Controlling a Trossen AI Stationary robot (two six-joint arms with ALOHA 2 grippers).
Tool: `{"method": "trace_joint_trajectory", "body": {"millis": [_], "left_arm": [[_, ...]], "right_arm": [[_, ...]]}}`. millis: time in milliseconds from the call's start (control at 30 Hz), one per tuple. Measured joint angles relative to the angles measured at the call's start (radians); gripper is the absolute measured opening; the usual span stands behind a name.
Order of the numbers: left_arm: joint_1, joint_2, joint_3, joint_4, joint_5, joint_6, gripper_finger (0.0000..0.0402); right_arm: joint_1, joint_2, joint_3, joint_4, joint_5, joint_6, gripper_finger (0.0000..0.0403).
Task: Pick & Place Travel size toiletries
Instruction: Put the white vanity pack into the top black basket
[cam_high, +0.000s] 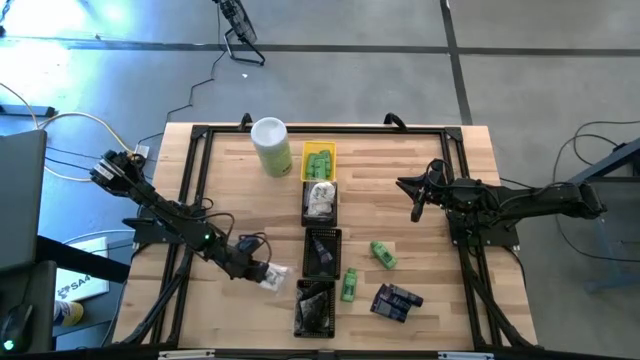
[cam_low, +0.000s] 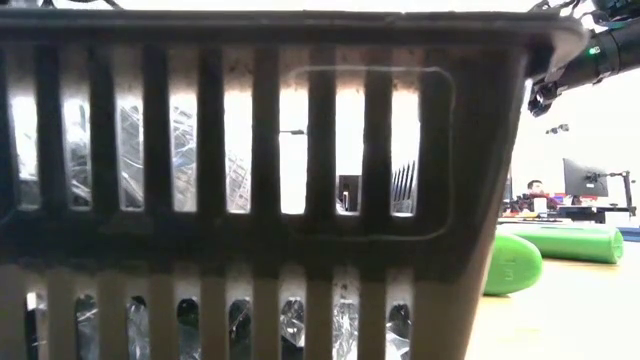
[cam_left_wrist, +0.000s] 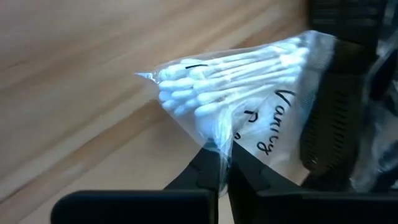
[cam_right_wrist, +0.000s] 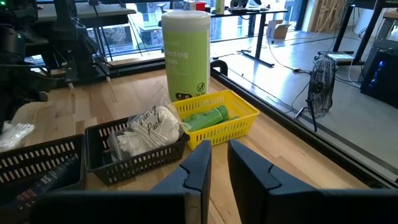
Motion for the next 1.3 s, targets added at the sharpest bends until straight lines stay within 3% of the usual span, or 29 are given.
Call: {"method": "trace_joint_trajectory", "body": {"millis": [367, 700, 967, 1300], "left_arm": [[0.0, -0.031, 0.0, 0.044, -0.069, 0.111, 0.0004], [0.0, -0.116, 0.0, 0.064, -0.092, 0.342, 0.0004], [0.001, -0.169, 0.0, 0.165, -0.237, 0.529, 0.0004], [0.021, -0.18, 0.0, 0.19, -0.367, 0.567, 0.0004]], "right_arm": [[0.0, 0.0, 0.0, 0.0, 0.0, 0.0, 0.0046], [0.0, 0.0, 0.0, 0.0, 0.0, 0.0, 0.0046], [0.0, 0.0, 0.0, 0.0, 0.0, 0.0, 0.0046], [0.0, 0.0, 0.0, 0.0, 0.0, 0.0, 0.0046]]}}
